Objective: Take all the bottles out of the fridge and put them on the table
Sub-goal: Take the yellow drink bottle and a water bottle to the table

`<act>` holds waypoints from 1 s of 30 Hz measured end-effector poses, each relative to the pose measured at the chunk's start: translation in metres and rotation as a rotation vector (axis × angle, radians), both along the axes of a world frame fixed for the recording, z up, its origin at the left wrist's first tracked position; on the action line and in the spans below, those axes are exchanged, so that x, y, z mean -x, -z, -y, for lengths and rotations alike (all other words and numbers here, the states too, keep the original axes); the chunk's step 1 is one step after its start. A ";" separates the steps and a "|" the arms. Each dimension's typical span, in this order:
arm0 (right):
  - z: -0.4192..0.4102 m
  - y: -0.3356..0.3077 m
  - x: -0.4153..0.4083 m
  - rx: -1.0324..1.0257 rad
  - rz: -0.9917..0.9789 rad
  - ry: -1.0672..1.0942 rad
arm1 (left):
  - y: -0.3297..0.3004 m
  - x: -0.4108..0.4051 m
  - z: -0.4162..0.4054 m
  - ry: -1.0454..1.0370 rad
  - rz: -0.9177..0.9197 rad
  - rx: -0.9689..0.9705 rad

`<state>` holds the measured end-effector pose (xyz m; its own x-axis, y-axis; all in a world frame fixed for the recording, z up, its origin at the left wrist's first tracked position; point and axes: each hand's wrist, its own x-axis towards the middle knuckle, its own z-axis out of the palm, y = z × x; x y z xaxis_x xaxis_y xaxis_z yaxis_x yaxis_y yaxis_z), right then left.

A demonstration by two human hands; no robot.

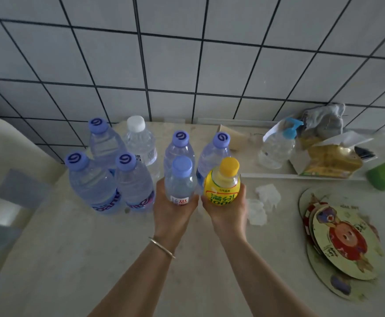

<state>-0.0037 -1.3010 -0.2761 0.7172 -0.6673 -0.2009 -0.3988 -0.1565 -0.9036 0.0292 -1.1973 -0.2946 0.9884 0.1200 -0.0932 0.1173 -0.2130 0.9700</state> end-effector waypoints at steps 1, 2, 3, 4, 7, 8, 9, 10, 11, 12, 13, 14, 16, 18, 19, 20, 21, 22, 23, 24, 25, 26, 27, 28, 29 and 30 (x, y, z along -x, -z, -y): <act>0.000 0.001 0.001 0.001 -0.001 0.002 | 0.002 0.000 -0.001 -0.001 -0.006 0.005; -0.001 0.002 0.002 0.003 -0.001 0.000 | 0.003 0.000 -0.002 0.001 -0.008 0.011; -0.001 0.003 0.004 0.005 0.000 0.000 | 0.005 0.000 -0.002 0.005 -0.015 0.008; -0.001 0.004 0.005 0.006 0.001 -0.002 | 0.005 0.000 -0.003 0.014 -0.020 0.002; 0.001 0.003 0.007 0.009 -0.011 -0.033 | 0.002 0.002 -0.004 0.038 -0.026 0.007; 0.002 0.001 0.008 0.013 -0.020 -0.056 | 0.000 0.003 -0.004 0.045 -0.020 0.006; 0.004 0.000 0.010 0.023 -0.038 -0.083 | -0.002 0.004 -0.004 0.049 -0.019 -0.007; 0.005 -0.001 0.012 0.041 -0.064 -0.111 | -0.005 0.005 -0.004 0.056 -0.004 -0.027; 0.007 -0.001 0.015 0.061 -0.093 -0.138 | -0.008 0.006 -0.005 0.054 0.011 -0.053; 0.008 0.000 0.019 0.083 -0.127 -0.164 | -0.009 0.008 -0.005 0.043 0.030 -0.068; 0.009 0.000 0.025 0.099 -0.171 -0.188 | -0.009 0.011 -0.006 0.027 0.031 -0.082; 0.009 -0.001 0.031 0.108 -0.221 -0.210 | -0.010 0.015 -0.007 0.010 0.026 -0.111; 0.008 -0.008 0.048 0.099 -0.293 -0.228 | -0.023 0.030 -0.008 -0.021 -0.012 -0.176; 0.005 -0.021 0.066 0.079 -0.289 -0.234 | -0.039 0.050 -0.011 -0.037 -0.032 -0.167; 0.003 -0.029 0.076 0.079 -0.266 -0.240 | -0.046 0.061 -0.014 -0.033 -0.035 -0.150; 0.000 -0.039 0.086 0.081 -0.237 -0.247 | -0.054 0.072 -0.018 -0.022 -0.027 -0.136; -0.003 -0.050 0.096 0.084 -0.206 -0.259 | -0.064 0.084 -0.023 -0.006 -0.017 -0.125; -0.007 -0.060 0.108 0.087 -0.174 -0.271 | -0.074 0.096 -0.028 0.012 -0.002 -0.122; -0.011 -0.071 0.120 0.096 -0.143 -0.283 | -0.085 0.109 -0.033 0.026 0.018 -0.119; -0.015 -0.081 0.133 0.114 -0.115 -0.293 | -0.096 0.122 -0.039 0.037 0.051 -0.123; -0.019 -0.090 0.146 0.137 -0.088 -0.301 | -0.106 0.136 -0.045 0.040 0.096 -0.134; -0.023 -0.097 0.161 0.158 -0.060 -0.305 | -0.115 0.151 -0.051 0.037 0.142 -0.154; -0.027 -0.103 0.175 0.173 -0.029 -0.302 | -0.124 0.167 -0.057 0.032 0.180 -0.171; -0.033 -0.108 0.190 0.182 0.004 -0.293 | -0.131 0.184 -0.065 0.026 0.202 -0.181; -0.039 -0.113 0.205 0.186 0.036 -0.280 | -0.136 0.202 -0.073 0.026 0.206 -0.181; -0.046 -0.116 0.221 0.185 0.069 -0.263 | -0.140 0.220 -0.082 0.027 0.199 -0.180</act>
<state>-0.2243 -1.2548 -0.1596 0.8774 -0.4782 -0.0386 -0.2620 -0.4101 -0.8736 -0.1910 -1.1158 -0.1544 0.9881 0.0903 0.1242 -0.0805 -0.3846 0.9196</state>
